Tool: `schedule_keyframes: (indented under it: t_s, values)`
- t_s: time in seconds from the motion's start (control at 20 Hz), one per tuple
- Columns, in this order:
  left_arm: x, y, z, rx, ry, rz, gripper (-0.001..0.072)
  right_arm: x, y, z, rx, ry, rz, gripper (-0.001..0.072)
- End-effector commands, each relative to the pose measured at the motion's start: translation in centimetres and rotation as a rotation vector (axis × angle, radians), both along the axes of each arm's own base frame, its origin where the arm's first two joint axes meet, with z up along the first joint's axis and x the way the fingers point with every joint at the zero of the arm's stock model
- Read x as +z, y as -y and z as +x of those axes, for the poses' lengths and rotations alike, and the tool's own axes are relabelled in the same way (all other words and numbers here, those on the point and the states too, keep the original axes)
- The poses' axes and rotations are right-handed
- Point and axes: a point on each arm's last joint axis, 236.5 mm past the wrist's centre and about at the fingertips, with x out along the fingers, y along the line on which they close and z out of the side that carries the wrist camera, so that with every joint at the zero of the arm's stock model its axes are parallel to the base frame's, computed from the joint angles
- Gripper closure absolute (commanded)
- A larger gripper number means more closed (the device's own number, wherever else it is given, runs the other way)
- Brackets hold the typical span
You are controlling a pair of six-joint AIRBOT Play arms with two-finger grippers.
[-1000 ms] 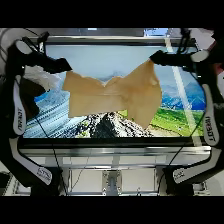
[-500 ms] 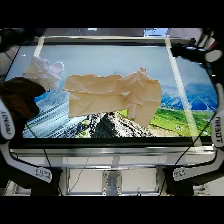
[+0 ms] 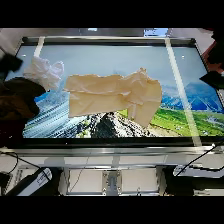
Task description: Fold the shirts.
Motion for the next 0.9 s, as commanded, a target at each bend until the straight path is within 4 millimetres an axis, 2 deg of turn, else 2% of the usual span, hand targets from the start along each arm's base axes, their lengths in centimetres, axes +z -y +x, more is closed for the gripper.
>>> schedule_keyframes:
  t_s: [0.0, 0.1, 0.15, 0.25, 0.35, 0.5, 0.65, 0.85]
  values:
    - [-11.6, 1.4, -6.0, 0.316, -0.053, -0.408, 0.0221, -3.4, -2.1, -1.8, 0.011, -0.004, 0.185, 0.0305]
    - [-17.0, 3.8, -8.5, 0.404, -0.141, -0.628, 0.0220, -4.3, -3.8, -1.8, 0.032, 0.008, 0.248, 0.0305]
    - [-18.8, 6.0, -9.7, 0.356, -0.211, -0.670, 0.0221, -4.5, -4.6, -1.7, 0.034, 0.013, 0.281, 0.0305]
    - [-19.7, 9.6, -11.2, 0.166, -0.275, -0.596, 0.0221, -4.5, -5.5, -1.6, 0.045, 0.022, 0.311, 0.0305]
    - [-20.2, 11.1, -11.3, 0.102, -0.288, -0.526, 0.0221, -3.9, -6.6, -1.1, 0.067, 0.041, 0.334, 0.0305]
    - [-22.1, 13.2, -11.2, 0.044, -0.320, -0.419, 0.0221, -2.5, -8.6, 0.1, 0.094, 0.088, 0.389, 0.0305]
    - [-23.5, 12.8, -10.0, 0.101, -0.311, -0.376, 0.0221, -1.9, -10.8, 0.5, 0.151, 0.104, 0.404, 0.0305]
    - [-25.9, 12.3, -10.4, 0.125, -0.376, -0.360, 0.0221, -1.4, -12.4, 0.6, 0.187, 0.111, 0.428, 0.0305]
